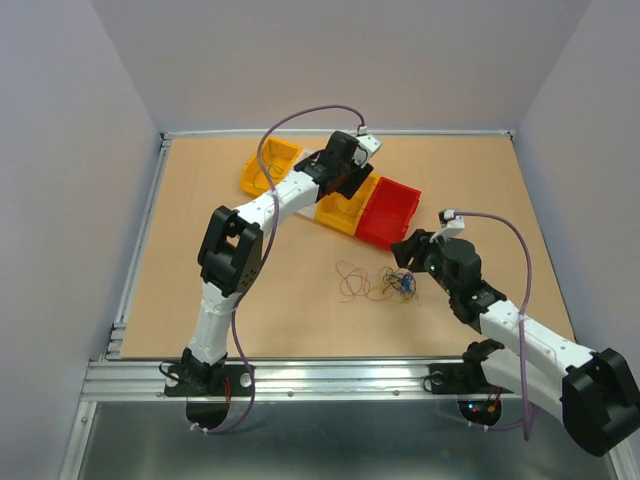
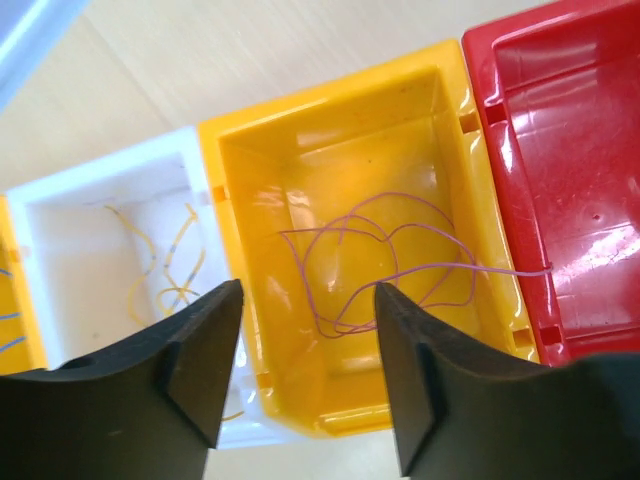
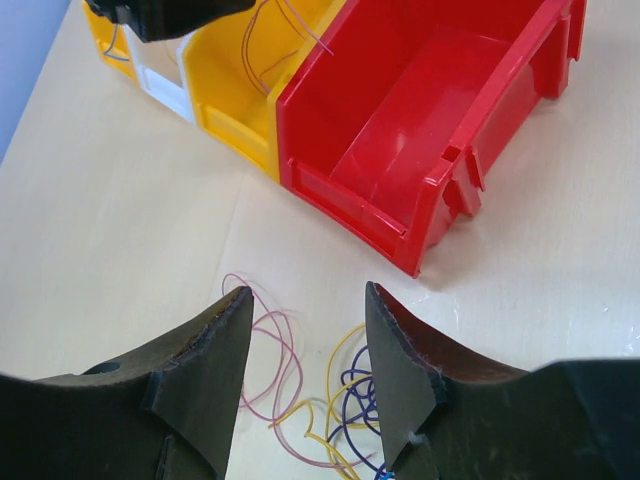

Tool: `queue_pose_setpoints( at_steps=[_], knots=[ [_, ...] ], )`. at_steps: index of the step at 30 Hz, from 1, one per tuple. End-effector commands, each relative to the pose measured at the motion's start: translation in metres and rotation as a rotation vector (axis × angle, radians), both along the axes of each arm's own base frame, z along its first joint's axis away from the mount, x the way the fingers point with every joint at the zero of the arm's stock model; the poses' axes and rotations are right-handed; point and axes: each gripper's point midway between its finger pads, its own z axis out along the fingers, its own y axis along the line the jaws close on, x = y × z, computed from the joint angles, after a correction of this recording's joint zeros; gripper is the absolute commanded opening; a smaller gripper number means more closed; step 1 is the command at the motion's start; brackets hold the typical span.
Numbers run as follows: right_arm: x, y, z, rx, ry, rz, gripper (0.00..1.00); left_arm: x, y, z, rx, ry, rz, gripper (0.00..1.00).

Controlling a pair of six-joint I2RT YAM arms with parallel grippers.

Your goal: Untangle the cables

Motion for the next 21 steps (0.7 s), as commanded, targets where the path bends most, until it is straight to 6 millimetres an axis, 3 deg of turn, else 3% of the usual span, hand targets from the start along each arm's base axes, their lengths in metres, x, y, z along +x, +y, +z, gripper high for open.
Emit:
queue_pose_setpoints(
  at_steps=[1,8,15,16,20,21],
  knots=[
    [0.000,0.006,0.010,0.038,-0.048,0.023,0.54,0.000,0.003,0.050,-0.057,-0.077,-0.019,0.69],
    [0.001,0.010,0.003,0.025,-0.021,0.043,0.58,-0.010,-0.008,0.034,-0.038,-0.042,-0.149,0.68],
    [-0.001,0.013,0.008,0.037,-0.044,0.066,0.59,-0.011,-0.014,0.017,0.037,-0.062,-0.294,0.67],
    [-0.002,0.013,0.009,0.039,-0.043,0.065,0.59,-0.013,-0.016,0.016,0.041,-0.055,-0.312,0.65],
    [-0.003,0.013,0.011,0.044,-0.051,0.065,0.59,-0.007,-0.024,0.000,0.049,-0.025,-0.334,0.42],
    [-0.003,0.013,0.011,0.046,-0.052,0.065,0.59,-0.005,-0.027,0.007,0.037,-0.036,-0.340,0.40]
  ],
)
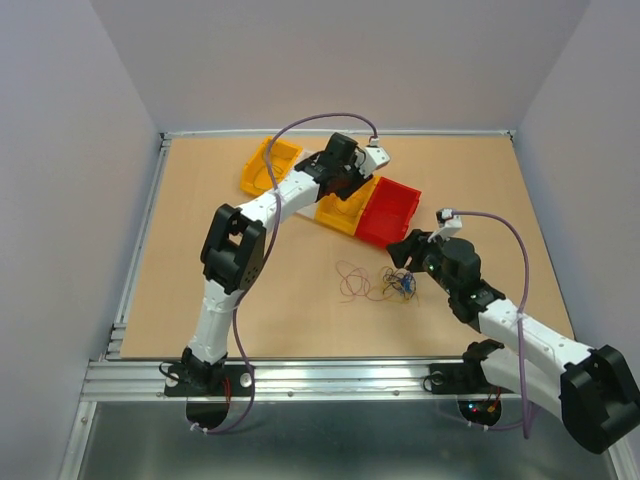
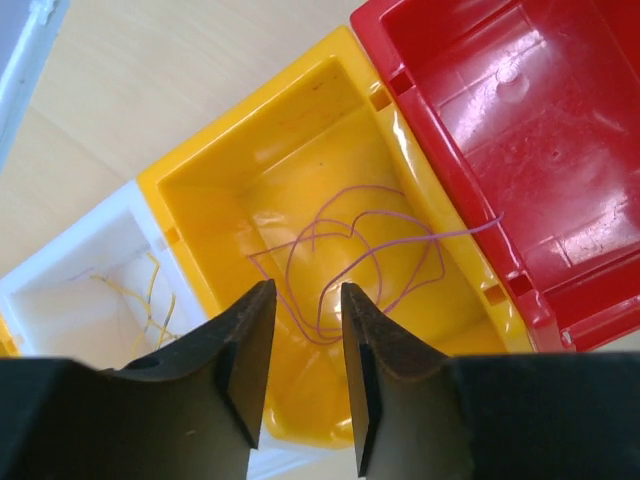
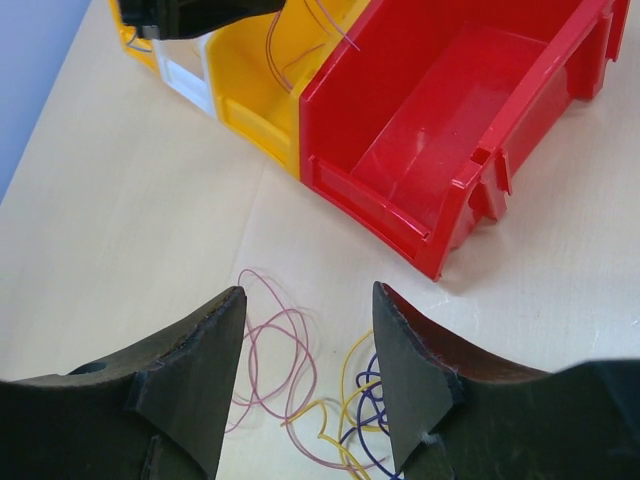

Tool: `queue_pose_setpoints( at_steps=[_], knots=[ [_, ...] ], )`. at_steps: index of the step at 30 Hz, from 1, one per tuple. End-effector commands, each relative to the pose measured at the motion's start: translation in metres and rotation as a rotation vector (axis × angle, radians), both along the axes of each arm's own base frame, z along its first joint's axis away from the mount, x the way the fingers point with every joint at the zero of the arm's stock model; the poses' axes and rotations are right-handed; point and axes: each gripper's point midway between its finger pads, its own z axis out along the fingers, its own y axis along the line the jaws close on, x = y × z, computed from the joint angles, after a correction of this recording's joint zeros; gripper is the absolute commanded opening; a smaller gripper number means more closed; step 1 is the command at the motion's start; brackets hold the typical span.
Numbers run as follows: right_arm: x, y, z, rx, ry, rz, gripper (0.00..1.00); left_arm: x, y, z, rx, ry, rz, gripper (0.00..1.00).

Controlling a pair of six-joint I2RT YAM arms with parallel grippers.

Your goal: Untangle the cables

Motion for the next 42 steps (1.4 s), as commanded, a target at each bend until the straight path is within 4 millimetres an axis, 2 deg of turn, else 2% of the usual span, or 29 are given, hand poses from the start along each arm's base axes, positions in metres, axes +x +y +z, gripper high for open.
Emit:
queue_pose_setpoints(
  at_steps=[1,4,5,6,7,8,9,10,11,16,17,18,19,22,25,30,32,33,34,35,36,38,40,42],
  knots=[
    [-0.002,0.003,0.011,0.031,-0.051,0.015,0.59,0.004,-0.015,-0.004,-0.003,0.009,-0.079,0.40],
    [-0.003,0.003,0.013,0.040,-0.058,0.014,0.59,0.002,-0.018,-0.011,-0.007,0.027,-0.095,0.39],
    [-0.003,0.002,0.013,0.041,-0.059,0.012,0.59,0.002,-0.018,-0.012,-0.007,0.025,-0.096,0.36],
    [-0.004,0.002,0.014,0.046,-0.062,0.013,0.59,0.005,-0.017,-0.006,-0.016,-0.002,-0.087,0.27],
    [-0.005,0.003,0.016,0.050,-0.065,0.016,0.59,0.001,-0.015,-0.014,-0.011,0.008,-0.081,0.25],
    [-0.005,0.002,0.016,0.053,-0.065,0.012,0.59,0.003,-0.013,-0.013,-0.015,0.001,-0.067,0.11],
    [-0.006,0.001,0.015,0.051,-0.065,0.010,0.59,0.004,-0.012,-0.008,-0.028,-0.011,-0.058,0.03],
    [-0.006,0.001,0.015,0.051,-0.065,0.010,0.59,0.002,-0.011,-0.010,-0.030,-0.005,-0.053,0.00],
    [-0.006,0.000,0.015,0.049,-0.066,0.007,0.59,0.004,-0.009,-0.005,-0.049,-0.008,-0.036,0.00],
    [-0.007,-0.002,0.013,0.045,-0.063,-0.001,0.59,0.012,-0.002,-0.005,-0.127,0.052,0.047,0.00],
    [-0.007,-0.002,0.013,0.045,-0.061,-0.001,0.59,0.013,0.000,-0.007,-0.125,0.069,0.065,0.00],
    [-0.007,-0.002,0.012,0.042,-0.061,-0.003,0.59,0.012,0.005,-0.023,-0.100,0.118,0.103,0.00],
    [-0.007,-0.002,0.011,0.042,-0.058,-0.004,0.59,0.018,0.006,-0.017,-0.101,0.113,0.126,0.00],
    [-0.006,-0.003,0.009,0.037,-0.053,-0.005,0.59,0.027,0.020,-0.028,-0.082,0.130,0.213,0.00],
    [-0.006,-0.003,0.007,0.034,-0.050,-0.004,0.59,0.035,0.029,-0.025,-0.128,0.130,0.249,0.00],
    [-0.006,-0.002,0.007,0.031,-0.050,-0.004,0.59,0.032,0.030,-0.032,-0.098,0.134,0.230,0.01],
    [-0.005,-0.002,0.006,0.030,-0.045,-0.003,0.59,0.027,0.027,-0.037,-0.077,0.144,0.209,0.09],
    [-0.005,-0.001,0.005,0.027,-0.041,-0.001,0.59,0.025,0.025,-0.036,-0.077,0.146,0.197,0.24],
    [-0.005,0.000,0.004,0.026,-0.038,0.004,0.59,0.022,0.025,-0.034,-0.077,0.153,0.189,0.30],
    [-0.004,0.000,0.003,0.022,-0.035,0.007,0.59,0.019,0.023,-0.031,-0.088,0.155,0.170,0.41],
    [-0.005,0.002,0.002,0.022,-0.030,0.015,0.59,0.017,0.022,-0.018,-0.107,0.140,0.158,0.46],
    [-0.004,0.002,0.001,0.019,-0.023,0.016,0.61,0.010,0.021,-0.012,-0.120,0.141,0.136,0.56],
    [-0.006,0.007,-0.002,0.022,-0.011,0.042,0.61,0.002,0.021,0.002,-0.132,0.130,0.121,0.60],
    [-0.007,0.008,-0.003,0.025,-0.006,0.051,0.62,-0.003,0.022,0.011,-0.138,0.119,0.109,0.71]
  ],
)
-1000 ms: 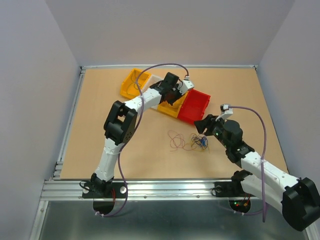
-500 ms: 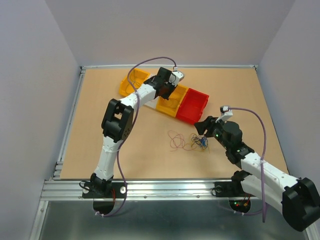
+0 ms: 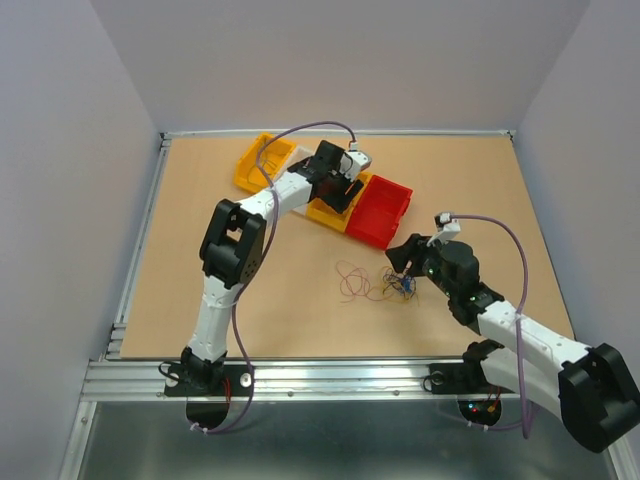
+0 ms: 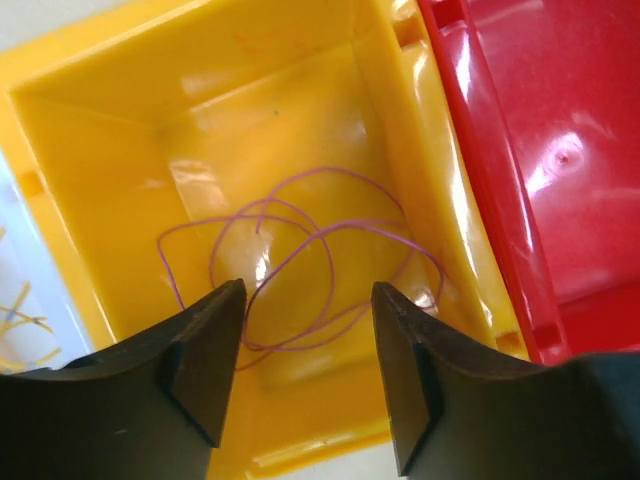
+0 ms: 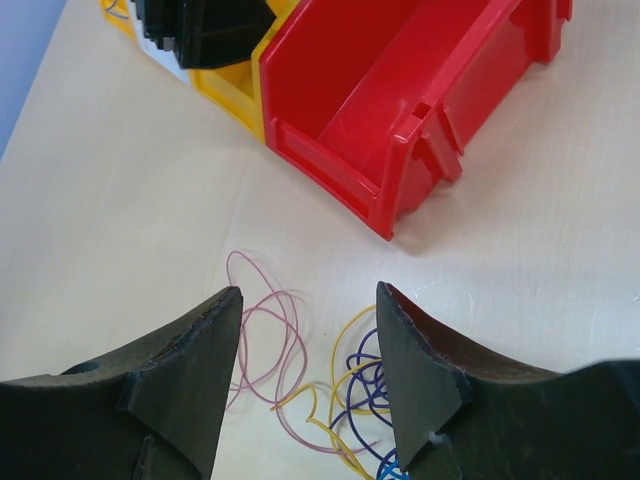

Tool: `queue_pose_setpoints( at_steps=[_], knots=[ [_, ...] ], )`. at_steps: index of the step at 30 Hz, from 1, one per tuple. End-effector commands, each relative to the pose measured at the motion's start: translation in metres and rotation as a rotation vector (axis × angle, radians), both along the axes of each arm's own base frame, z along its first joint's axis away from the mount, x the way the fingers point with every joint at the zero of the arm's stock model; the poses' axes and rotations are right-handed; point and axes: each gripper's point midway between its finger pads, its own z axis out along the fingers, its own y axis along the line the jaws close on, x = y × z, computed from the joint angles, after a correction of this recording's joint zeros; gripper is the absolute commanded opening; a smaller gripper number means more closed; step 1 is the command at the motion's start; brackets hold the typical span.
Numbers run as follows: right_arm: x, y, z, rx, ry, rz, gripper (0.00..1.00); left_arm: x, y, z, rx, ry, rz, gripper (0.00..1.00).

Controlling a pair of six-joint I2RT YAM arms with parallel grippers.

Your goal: Untangle the cables

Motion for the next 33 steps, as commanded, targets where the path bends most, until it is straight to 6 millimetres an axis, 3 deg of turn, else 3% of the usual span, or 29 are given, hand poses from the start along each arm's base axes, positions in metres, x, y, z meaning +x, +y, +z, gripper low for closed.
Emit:
queue_pose_setpoints(
  at_steps=[1,2,3,4,5,7,9,10,11,12,18,26,28,29,30,33],
  knots=[
    [-0.001,0.011,0.008,0.033,-0.023,0.050,0.62,-0.012,0.000,0.082,-0.082,-0.115,-0.040,0.73],
    [-0.002,0.012,0.006,0.040,-0.018,0.057,0.64,-0.015,0.005,0.082,-0.071,-0.114,-0.029,0.84],
    [-0.003,0.014,0.005,0.042,-0.010,0.065,0.64,-0.017,0.007,0.086,-0.070,-0.122,-0.026,0.84],
    [-0.005,0.016,0.004,0.045,-0.004,0.075,0.64,-0.021,0.010,0.103,-0.081,-0.149,-0.021,0.85],
    [-0.007,0.018,-0.001,0.045,0.013,0.090,0.67,-0.026,0.016,0.101,-0.067,-0.147,-0.022,0.96],
    [-0.007,0.017,-0.007,0.033,0.038,0.083,0.70,-0.034,0.023,0.124,-0.071,-0.189,-0.018,0.97],
    [-0.008,0.014,-0.021,0.016,0.085,0.064,0.73,-0.052,0.027,0.119,-0.051,-0.187,-0.043,0.98],
    [-0.009,0.013,-0.024,0.018,0.096,0.054,0.74,-0.059,0.028,0.135,-0.069,-0.228,-0.057,0.98],
    [-0.013,0.013,-0.030,0.024,0.114,0.055,0.75,-0.077,0.024,0.119,-0.044,-0.210,-0.095,0.98],
    [-0.015,0.013,-0.032,0.029,0.122,0.054,0.76,-0.088,0.019,0.125,-0.049,-0.228,-0.120,0.98],
    [-0.022,-0.011,-0.055,0.004,0.213,-0.119,0.77,-0.166,-0.013,0.063,0.039,-0.137,-0.359,0.99],
    [-0.046,-0.010,-0.080,-0.062,0.295,-0.196,0.80,-0.200,-0.017,0.008,0.083,-0.040,-0.482,0.99],
    [-0.044,-0.012,-0.083,-0.088,0.297,-0.234,0.79,-0.200,-0.017,-0.004,0.106,-0.027,-0.480,0.99],
    [-0.046,-0.013,-0.093,-0.128,0.325,-0.238,0.79,-0.199,-0.017,-0.009,0.116,-0.026,-0.474,0.99],
    [-0.041,-0.010,-0.091,-0.135,0.322,-0.244,0.77,-0.197,-0.015,-0.012,0.128,-0.029,-0.461,0.99],
    [-0.038,-0.012,-0.105,-0.207,0.352,-0.263,0.60,-0.190,-0.015,-0.022,0.148,-0.036,-0.424,0.99]
  ],
)
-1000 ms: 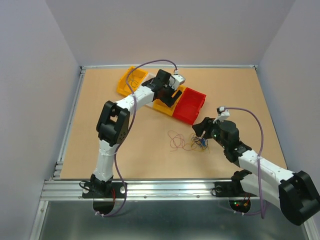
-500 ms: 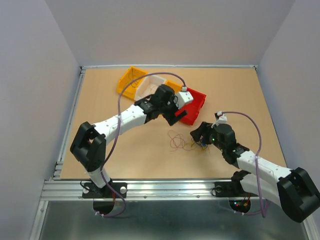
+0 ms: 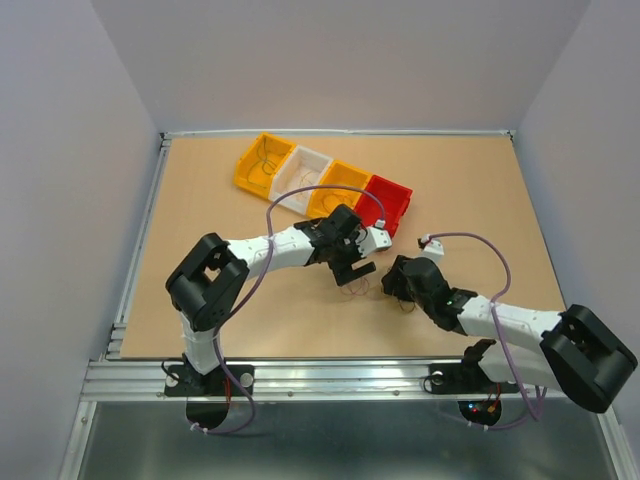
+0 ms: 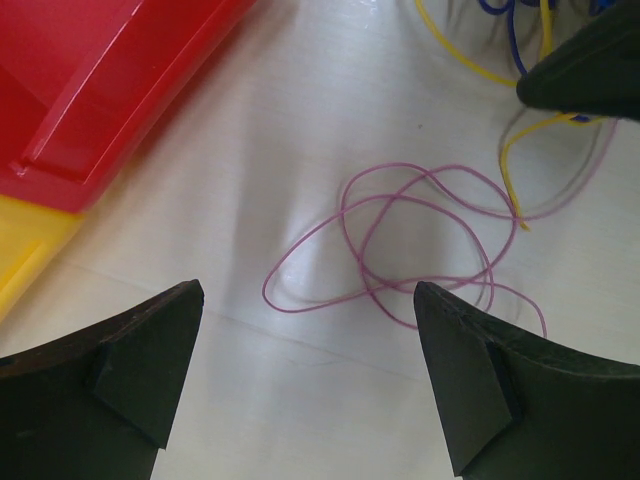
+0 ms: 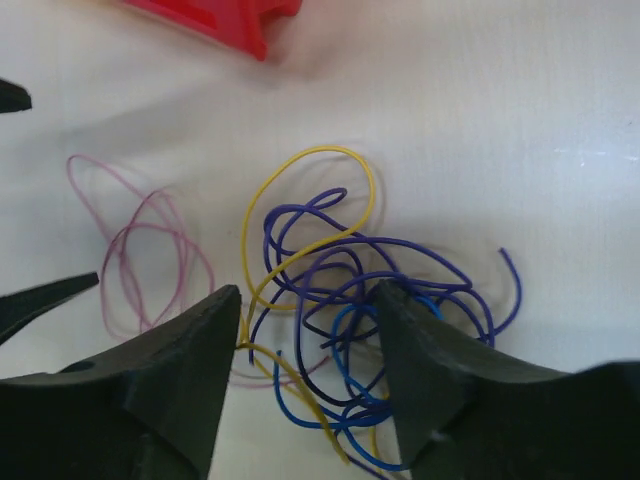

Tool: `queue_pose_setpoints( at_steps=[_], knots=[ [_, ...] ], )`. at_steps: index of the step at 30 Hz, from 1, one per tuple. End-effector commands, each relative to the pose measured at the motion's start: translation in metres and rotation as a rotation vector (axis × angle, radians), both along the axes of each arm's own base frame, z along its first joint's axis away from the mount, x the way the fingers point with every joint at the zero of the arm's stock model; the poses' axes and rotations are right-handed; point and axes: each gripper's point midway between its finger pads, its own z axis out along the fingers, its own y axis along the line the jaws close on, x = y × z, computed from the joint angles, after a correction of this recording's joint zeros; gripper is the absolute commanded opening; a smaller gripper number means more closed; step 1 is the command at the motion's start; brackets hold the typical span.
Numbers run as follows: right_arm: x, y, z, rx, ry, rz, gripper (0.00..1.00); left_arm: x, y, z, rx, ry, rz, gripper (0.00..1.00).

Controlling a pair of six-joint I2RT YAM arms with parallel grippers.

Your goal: Untangle the cables

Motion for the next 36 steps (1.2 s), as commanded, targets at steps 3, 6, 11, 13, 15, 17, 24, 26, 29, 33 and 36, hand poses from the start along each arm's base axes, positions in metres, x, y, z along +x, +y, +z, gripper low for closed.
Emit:
queue_pose_setpoints(
  at_steps=[3,6,11,13,15,17,24,26,29,33,36],
  knots=[
    [0.011,-0.008,-0.013,-0.131,0.041,-0.075,0.37,0.017,-0.003,-0.014,0.019,-0.056,0.044,0.99],
    [0.011,-0.008,-0.007,-0.119,0.020,-0.074,0.12,0.026,-0.004,-0.023,0.030,-0.070,0.084,0.99],
    [0.008,-0.011,0.011,-0.060,-0.045,-0.076,0.01,0.031,-0.012,-0.039,0.039,-0.052,0.105,0.98],
    [0.008,-0.011,0.013,-0.054,-0.053,-0.072,0.01,0.032,-0.012,-0.046,0.050,-0.047,0.108,0.83],
    [0.007,-0.012,0.014,-0.050,-0.059,-0.076,0.00,0.029,-0.015,-0.050,0.049,-0.031,0.097,0.67],
    [0.007,-0.013,0.015,-0.046,-0.064,-0.083,0.00,0.027,-0.016,-0.055,0.057,-0.021,0.088,0.39],
    [0.006,-0.021,0.032,0.017,-0.133,-0.120,0.01,0.014,-0.020,-0.041,0.018,0.003,0.024,0.00],
    [0.004,-0.022,0.043,0.054,-0.176,-0.114,0.01,0.009,-0.021,-0.029,-0.005,0.007,0.003,0.00],
    [0.003,-0.026,0.059,0.102,-0.236,-0.129,0.01,0.010,-0.021,-0.005,-0.048,-0.015,0.011,0.00],
    [0.004,-0.032,0.071,0.120,-0.281,-0.148,0.01,0.033,-0.005,0.041,-0.140,-0.069,0.099,0.00],
    [0.006,-0.032,0.072,0.105,-0.281,-0.150,0.00,0.058,0.016,0.096,-0.254,-0.136,0.175,0.00]
  ],
)
